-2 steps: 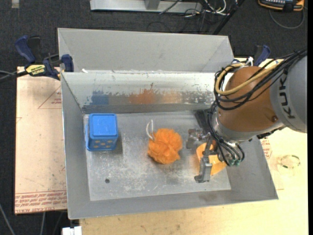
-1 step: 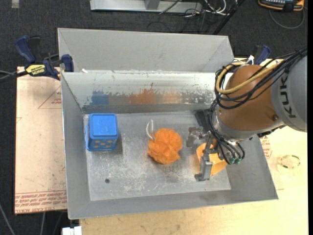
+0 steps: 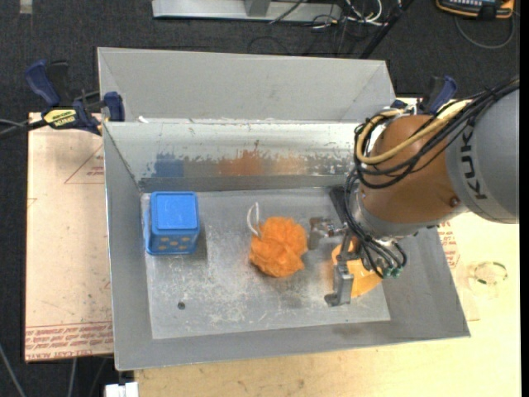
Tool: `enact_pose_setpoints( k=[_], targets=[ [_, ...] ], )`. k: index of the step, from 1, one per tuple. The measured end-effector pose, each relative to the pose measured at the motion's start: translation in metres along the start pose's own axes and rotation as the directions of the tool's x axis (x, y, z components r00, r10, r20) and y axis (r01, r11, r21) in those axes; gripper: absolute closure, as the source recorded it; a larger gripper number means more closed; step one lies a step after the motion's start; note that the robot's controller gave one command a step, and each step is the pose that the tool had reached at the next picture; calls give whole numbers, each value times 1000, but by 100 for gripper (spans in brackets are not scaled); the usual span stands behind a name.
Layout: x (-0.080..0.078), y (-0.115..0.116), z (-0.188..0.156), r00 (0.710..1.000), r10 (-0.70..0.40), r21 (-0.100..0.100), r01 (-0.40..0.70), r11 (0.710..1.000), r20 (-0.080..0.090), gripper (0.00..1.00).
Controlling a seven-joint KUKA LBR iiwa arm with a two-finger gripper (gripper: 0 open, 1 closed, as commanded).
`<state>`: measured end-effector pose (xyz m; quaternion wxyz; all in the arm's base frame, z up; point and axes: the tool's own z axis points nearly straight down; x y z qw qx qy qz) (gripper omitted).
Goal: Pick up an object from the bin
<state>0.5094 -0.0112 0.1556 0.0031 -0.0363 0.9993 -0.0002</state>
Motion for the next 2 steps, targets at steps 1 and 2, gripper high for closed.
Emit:
enact_pose_setpoints(
  k=[1,2],
  targets=[
    [-8,4,42,998,-64,-3,64,998,-8,0],
    [-11,5,58,992,126,-2,-126,992,-5,0]
  ],
)
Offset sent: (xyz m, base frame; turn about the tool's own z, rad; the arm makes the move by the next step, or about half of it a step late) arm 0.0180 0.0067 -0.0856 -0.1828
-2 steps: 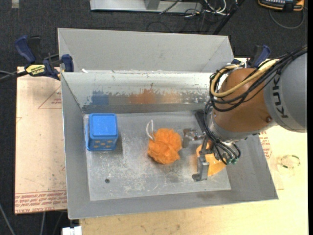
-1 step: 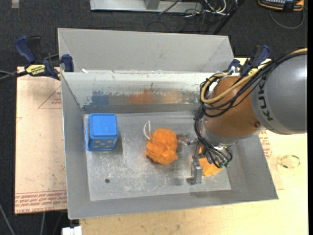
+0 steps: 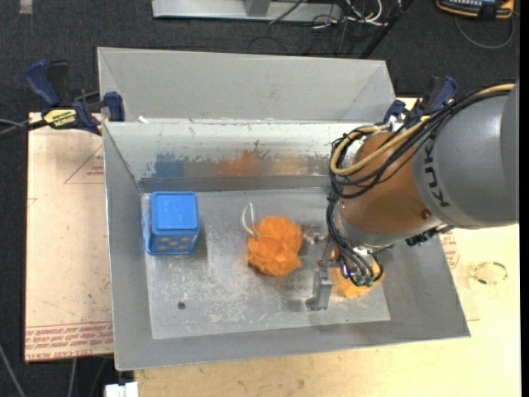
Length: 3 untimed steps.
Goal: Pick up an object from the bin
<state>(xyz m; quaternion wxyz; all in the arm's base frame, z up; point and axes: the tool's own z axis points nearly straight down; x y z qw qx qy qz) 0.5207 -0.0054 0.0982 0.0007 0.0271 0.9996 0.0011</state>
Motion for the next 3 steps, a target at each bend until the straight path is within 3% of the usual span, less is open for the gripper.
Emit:
enact_pose_setpoints(
  k=[1,3],
  targets=[
    [-27,8,27,982,-190,-1,190,982,-1,100],
    [-26,9,27,982,-191,-1,191,982,-1,100]
  ],
)
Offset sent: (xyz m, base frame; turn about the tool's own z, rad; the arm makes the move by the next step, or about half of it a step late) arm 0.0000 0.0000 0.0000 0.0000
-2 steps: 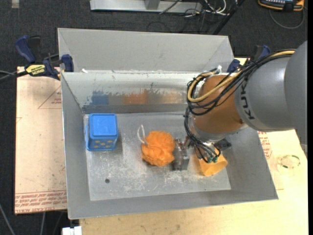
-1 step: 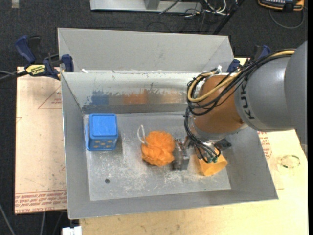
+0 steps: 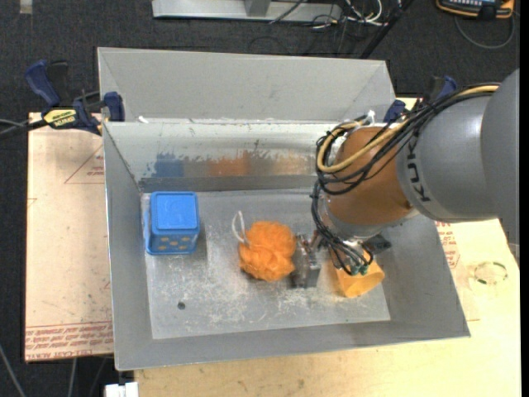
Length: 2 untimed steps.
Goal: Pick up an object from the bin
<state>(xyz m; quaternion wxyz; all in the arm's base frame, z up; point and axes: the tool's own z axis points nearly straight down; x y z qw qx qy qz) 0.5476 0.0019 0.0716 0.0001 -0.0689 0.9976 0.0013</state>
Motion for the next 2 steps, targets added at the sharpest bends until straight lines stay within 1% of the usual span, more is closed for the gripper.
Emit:
enact_pose_setpoints(
  k=[1,2],
  targets=[
    [0,7,-57,1000,-4,-1,4,1000,-2,100],
    [1,4,-76,1000,-20,-2,20,1000,-4,0]
  ],
)
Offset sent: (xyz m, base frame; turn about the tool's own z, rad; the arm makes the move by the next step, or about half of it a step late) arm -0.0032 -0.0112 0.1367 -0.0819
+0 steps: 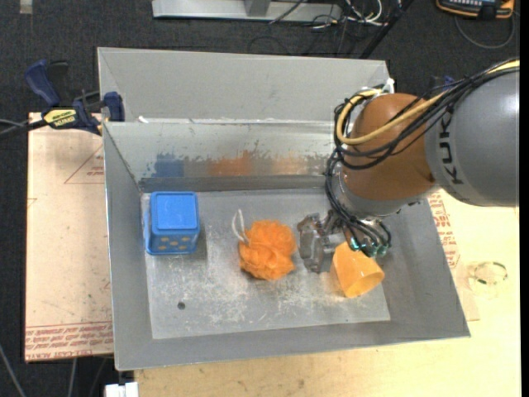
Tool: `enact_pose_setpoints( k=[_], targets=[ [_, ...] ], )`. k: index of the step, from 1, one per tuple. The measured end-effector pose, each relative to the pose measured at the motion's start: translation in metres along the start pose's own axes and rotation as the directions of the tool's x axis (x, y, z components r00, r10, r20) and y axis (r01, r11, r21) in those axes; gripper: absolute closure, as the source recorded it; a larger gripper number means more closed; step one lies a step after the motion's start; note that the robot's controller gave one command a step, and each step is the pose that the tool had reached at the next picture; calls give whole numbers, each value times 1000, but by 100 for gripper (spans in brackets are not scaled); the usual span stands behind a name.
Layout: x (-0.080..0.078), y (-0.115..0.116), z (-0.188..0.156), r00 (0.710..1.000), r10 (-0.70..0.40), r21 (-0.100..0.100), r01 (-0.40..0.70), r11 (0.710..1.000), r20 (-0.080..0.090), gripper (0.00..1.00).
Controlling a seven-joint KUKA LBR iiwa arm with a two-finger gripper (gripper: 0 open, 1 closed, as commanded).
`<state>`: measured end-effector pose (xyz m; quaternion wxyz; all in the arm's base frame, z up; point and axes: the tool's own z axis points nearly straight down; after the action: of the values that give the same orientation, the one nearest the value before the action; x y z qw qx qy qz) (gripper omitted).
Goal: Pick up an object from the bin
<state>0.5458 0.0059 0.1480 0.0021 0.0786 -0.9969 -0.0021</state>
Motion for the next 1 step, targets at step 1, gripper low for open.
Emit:
enact_pose_setpoints(
  k=[1],
  targets=[
    [2,-15,-64,998,-61,3,61,998,13,0]
  ],
)
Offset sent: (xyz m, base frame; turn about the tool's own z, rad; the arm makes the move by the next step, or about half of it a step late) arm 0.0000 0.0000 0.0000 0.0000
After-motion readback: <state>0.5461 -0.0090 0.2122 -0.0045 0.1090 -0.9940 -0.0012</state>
